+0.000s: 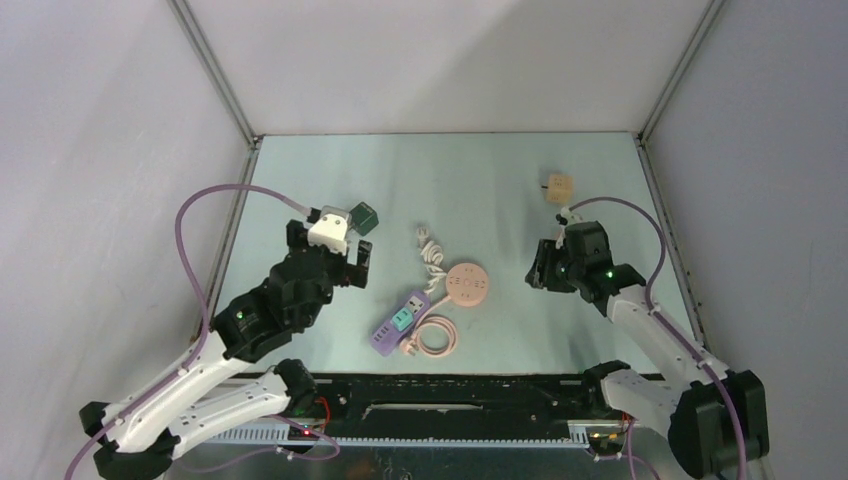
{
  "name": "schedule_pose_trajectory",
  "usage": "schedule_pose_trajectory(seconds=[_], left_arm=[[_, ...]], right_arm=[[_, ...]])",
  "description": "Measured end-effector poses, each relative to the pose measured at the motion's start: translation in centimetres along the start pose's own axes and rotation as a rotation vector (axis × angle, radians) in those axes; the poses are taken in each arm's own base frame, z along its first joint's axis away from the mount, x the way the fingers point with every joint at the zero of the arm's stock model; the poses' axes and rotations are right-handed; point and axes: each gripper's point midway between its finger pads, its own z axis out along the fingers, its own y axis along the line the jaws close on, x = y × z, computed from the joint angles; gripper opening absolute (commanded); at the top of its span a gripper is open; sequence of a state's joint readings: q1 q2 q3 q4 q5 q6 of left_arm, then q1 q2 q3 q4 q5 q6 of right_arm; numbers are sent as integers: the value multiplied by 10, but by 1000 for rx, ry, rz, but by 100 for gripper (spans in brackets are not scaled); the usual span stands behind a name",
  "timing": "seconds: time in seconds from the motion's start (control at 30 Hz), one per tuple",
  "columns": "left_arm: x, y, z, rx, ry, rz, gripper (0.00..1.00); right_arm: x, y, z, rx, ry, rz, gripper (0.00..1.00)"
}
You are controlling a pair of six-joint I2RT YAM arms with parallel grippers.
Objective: Insert the plug
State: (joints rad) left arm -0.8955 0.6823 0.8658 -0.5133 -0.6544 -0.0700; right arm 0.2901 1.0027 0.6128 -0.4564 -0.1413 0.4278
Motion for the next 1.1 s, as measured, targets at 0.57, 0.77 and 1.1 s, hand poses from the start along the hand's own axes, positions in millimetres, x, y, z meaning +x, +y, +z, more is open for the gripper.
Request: schedule_pose_trajectory(seconds=[0.57,0.77,1.1], left_arm=[[27,14,6,-47,116,1,100],[29,14,6,-46,125,6,100],[32,13,8,-37,141,5,100]], right_arm=[[-134,-66,72,374,25,-22,96],[-187,-92,105,453,34,-12,99],[-266,-113,139,456,-22,34,89]])
